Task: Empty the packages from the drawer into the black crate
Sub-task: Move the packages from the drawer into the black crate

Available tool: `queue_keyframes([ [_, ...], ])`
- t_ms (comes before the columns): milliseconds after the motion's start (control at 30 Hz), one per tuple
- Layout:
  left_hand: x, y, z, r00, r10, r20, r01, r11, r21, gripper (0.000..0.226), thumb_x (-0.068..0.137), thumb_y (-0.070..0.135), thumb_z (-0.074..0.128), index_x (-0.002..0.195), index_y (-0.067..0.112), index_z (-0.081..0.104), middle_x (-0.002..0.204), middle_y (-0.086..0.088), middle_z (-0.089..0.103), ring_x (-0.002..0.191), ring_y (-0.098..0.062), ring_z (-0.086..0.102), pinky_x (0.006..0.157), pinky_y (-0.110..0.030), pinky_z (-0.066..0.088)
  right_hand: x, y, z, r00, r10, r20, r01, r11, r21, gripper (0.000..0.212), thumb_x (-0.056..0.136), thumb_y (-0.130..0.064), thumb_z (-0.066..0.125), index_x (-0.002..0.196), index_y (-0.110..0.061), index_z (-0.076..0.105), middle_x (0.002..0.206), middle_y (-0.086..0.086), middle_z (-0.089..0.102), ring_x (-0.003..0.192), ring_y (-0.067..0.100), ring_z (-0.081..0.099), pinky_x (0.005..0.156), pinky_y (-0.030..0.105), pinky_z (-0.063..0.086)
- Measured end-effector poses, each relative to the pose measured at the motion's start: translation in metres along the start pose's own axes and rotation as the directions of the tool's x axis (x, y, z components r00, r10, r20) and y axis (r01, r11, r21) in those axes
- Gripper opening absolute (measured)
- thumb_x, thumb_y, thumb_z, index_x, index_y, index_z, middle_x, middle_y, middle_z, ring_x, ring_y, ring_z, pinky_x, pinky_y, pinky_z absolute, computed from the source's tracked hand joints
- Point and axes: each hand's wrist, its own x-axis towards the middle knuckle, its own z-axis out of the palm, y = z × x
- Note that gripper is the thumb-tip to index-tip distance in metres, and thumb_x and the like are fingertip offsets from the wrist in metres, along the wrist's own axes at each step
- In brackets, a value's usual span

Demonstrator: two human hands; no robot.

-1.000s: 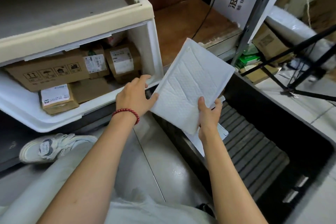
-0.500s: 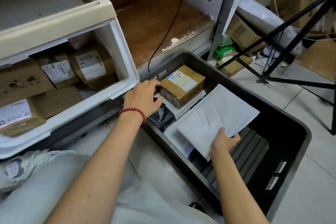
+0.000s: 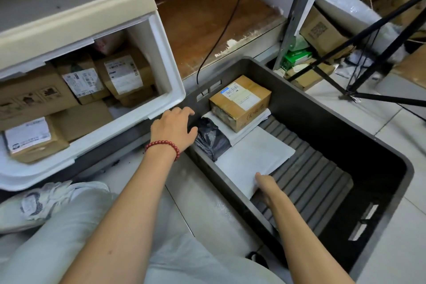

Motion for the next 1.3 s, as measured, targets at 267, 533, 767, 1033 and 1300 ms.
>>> queue_keyframes([
  [267, -0.003, -0.011, -0.009, 0.999, -0.031, -0.024, 0.03, 0.999, -0.04, 0.045, 0.092, 0.041, 0.055, 0.134, 0.028, 0.046, 0.126, 0.001, 0.057, 0.119, -0.022, 0.05, 0.083, -0.039, 0.049, -0.024, -0.009, -0.011, 0.982, -0.046, 0.183, 0.086, 0.973, -0.216, 0.066, 0.1, -0.056, 0.033, 0.153, -0.017, 0.025, 0.158, 0.0, 0.028, 0.145, 0.024, 0.027, 0.117, 0.043, 0.019],
  [533, -0.025, -0.055, -0.033, 0.971, -0.215, -0.108, 0.218, 0.976, 0.017, 0.049, 0.091, 0.045, 0.052, 0.136, 0.027, 0.044, 0.133, -0.001, 0.053, 0.123, -0.027, 0.043, 0.089, -0.041, 0.041, -0.075, -0.072, 0.047, 0.681, -0.686, 0.255, 0.695, 0.497, -0.519, 0.064, 0.096, -0.049, 0.051, 0.15, -0.02, 0.033, 0.159, 0.002, 0.027, 0.145, 0.019, 0.026, 0.117, 0.038, 0.024],
  [767, -0.054, -0.114, -0.037, 0.892, -0.406, -0.198, 0.415, 0.91, 0.003, 0.054, 0.089, 0.043, 0.056, 0.137, 0.023, 0.044, 0.139, -0.004, 0.046, 0.125, -0.03, 0.04, 0.095, -0.043, 0.039, -0.122, -0.074, 0.128, 0.432, -0.661, 0.614, 0.866, 0.113, -0.487, 0.063, 0.094, -0.048, 0.055, 0.149, -0.024, 0.035, 0.161, -0.002, 0.019, 0.146, 0.017, 0.022, 0.116, 0.035, 0.023],
  [1033, -0.069, -0.178, -0.027, 0.732, -0.629, -0.26, 0.64, 0.767, -0.054, 0.067, 0.086, 0.046, 0.061, 0.14, 0.017, 0.037, 0.145, -0.015, 0.034, 0.128, -0.038, 0.035, 0.1, -0.047, 0.035, -0.143, -0.033, 0.165, 0.379, -0.533, 0.756, 0.905, 0.042, -0.424, 0.059, 0.094, -0.042, 0.057, 0.146, -0.023, 0.039, 0.159, -0.001, 0.02, 0.145, 0.017, 0.023, 0.115, 0.035, 0.028],
  [1300, -0.077, -0.225, -0.011, 0.587, -0.75, -0.305, 0.741, 0.649, -0.171, 0.066, 0.086, 0.048, 0.058, 0.138, 0.013, 0.034, 0.143, -0.02, 0.029, 0.125, -0.037, 0.035, 0.095, -0.046, 0.036, -0.143, -0.042, 0.206, 0.328, -0.518, 0.79, 0.923, -0.003, -0.386, 0.067, 0.092, -0.042, 0.061, 0.148, -0.02, 0.033, 0.152, 0.002, 0.031, 0.14, 0.017, 0.032, 0.108, 0.029, 0.031],
])
